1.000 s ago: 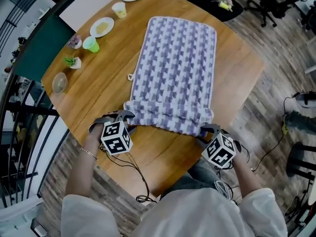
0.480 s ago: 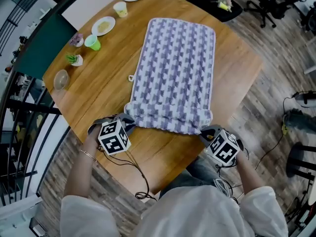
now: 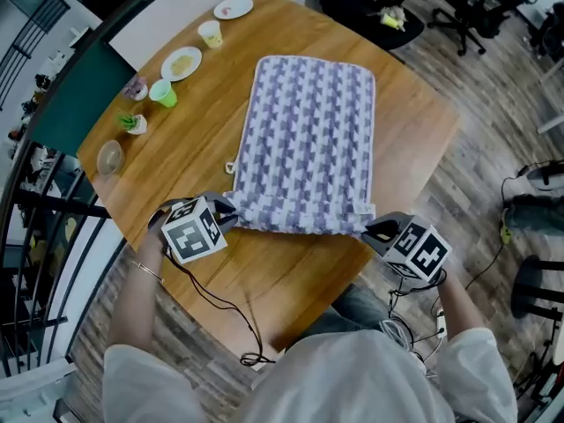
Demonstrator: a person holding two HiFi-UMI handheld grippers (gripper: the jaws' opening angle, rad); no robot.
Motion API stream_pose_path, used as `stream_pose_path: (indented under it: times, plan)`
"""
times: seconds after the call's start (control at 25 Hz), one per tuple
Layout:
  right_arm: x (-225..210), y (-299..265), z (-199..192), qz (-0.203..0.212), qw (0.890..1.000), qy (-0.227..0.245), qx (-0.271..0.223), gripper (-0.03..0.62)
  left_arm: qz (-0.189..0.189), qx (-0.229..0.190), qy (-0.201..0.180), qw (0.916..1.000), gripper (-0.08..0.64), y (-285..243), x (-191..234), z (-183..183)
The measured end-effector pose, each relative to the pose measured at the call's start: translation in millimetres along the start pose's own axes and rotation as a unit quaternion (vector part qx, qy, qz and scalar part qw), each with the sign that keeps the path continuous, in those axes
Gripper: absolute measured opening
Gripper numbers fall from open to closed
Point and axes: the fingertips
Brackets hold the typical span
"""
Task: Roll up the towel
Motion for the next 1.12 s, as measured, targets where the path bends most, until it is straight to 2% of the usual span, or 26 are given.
stream_pose_path:
  times: [0.2,0.4,0.6,0.76,0.92,1.04,1.12]
  plan:
    - [-75.2,-12.6,23.9,-0.014,1.000,-0.015,0.011,0.023,0.009,0.013,0.018,0.9997,0.038,-13.6,74.0,24.3]
    - [-112.9,-34.9,22.7,-0.034,0.999,-0.028,0.023,0.046,0.020,0.010,0.027,0.9994,0.049,-40.5,113.2,30.0]
    - [-121.9,-43.4,18.8,-0.052,0.998,-0.027,0.022,0.093,0.035,-0.009,0.027,0.9990,0.082,-48.7,125.8,30.8]
    - [-123.1,-29.5,21.0,-0.053,0.997,-0.047,-0.005,0.125,0.020,-0.060,0.064,0.9959,0.128,-28.5,127.3,35.3]
    - [-124.5,-8.6,18.7,-0.070,0.996,-0.059,-0.020,0.150,0.031,-0.102,0.082,0.9909,0.144,1.3,129.6,32.5]
    - [-120.2,11.3,20.1,-0.085,0.994,-0.060,-0.027,0.149,0.050,-0.109,0.080,0.9896,0.143,26.1,123.4,26.4]
    - [-112.1,18.9,26.3,-0.082,0.994,-0.056,-0.032,0.140,0.056,-0.101,0.055,0.9917,0.136,32.9,112.7,26.6]
Point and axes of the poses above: the fingertips, and each gripper's own axes: y backward along the fingers, x to its left, z out of its top, and after that the axes turned 9 degrees about y, right-handed
